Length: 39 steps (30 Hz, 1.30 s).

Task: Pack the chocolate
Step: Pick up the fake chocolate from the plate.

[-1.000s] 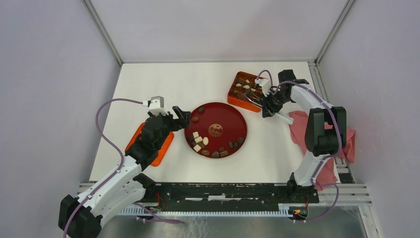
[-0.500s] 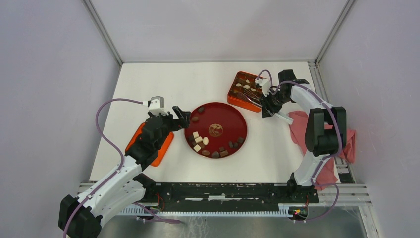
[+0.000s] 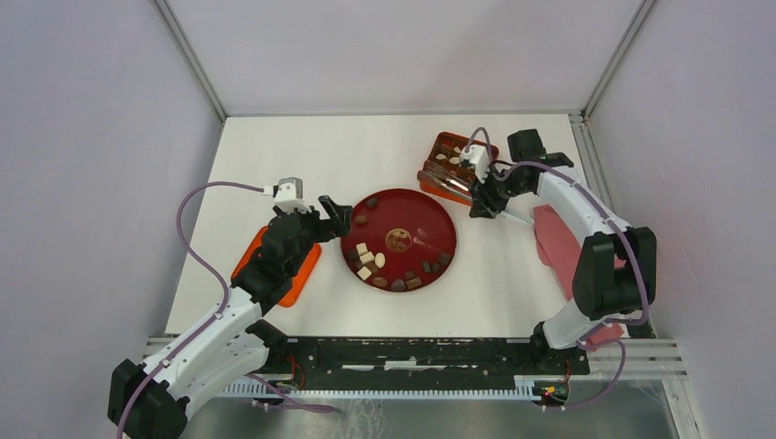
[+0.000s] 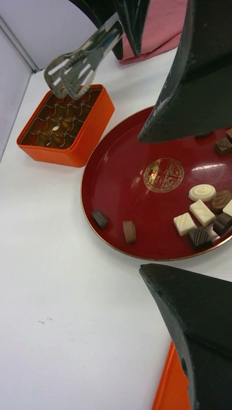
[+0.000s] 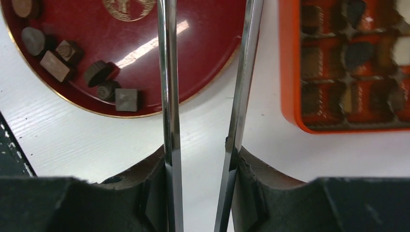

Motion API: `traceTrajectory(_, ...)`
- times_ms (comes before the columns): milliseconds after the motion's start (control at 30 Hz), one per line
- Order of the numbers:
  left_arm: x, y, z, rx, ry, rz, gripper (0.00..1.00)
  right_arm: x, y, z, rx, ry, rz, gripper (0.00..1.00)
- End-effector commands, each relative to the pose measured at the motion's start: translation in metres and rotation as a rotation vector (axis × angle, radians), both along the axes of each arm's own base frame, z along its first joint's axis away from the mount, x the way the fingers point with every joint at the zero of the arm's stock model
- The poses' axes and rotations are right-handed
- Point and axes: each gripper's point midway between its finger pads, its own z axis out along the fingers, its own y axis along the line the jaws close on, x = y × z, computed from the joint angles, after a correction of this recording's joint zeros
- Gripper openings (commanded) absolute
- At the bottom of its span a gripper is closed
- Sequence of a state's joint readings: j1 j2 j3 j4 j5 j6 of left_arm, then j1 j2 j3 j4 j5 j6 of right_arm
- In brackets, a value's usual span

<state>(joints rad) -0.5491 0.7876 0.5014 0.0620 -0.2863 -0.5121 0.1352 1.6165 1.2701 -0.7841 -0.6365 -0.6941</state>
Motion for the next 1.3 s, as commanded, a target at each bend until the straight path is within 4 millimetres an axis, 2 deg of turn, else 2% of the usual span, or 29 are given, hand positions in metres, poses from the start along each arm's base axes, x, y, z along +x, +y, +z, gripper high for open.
traceTrajectory(0, 0.005, -0.001, 0.017, -0.038, -0.042, 0.010, 0.98, -0.016, 0.035, 0.008, -0.007, -0.087, 0.143, 0.44)
traceTrajectory(167, 0.005, 0.000, 0.017, -0.039, -0.040, 0.015, 0.98, -0.018, 0.060, -0.009, -0.148, -0.110, 0.234, 0.44)
traceTrajectory(333, 0.004, 0.001, 0.016, -0.043, -0.042, 0.021, 0.98, -0.009, 0.078, -0.029, -0.263, -0.086, 0.266, 0.44)
traceTrajectory(500, 0.004, 0.001, 0.017, -0.045, -0.045, 0.021, 0.98, 0.000, 0.094, -0.040, -0.332, -0.079, 0.279, 0.45)
traceTrajectory(533, 0.004, 0.001, 0.017, -0.046, -0.047, 0.019, 0.98, 0.004, 0.102, -0.047, -0.355, -0.062, 0.280, 0.45)
traceTrajectory(833, 0.002, 0.002, 0.018, -0.051, -0.055, 0.020, 0.98, 0.002, 0.126, -0.065, -0.370, -0.020, 0.324, 0.45)
traceTrajectory(1267, 0.001, 0.003, 0.019, -0.054, -0.061, 0.023, 0.98, 0.010, 0.150, -0.075, -0.374, -0.008, 0.337, 0.44)
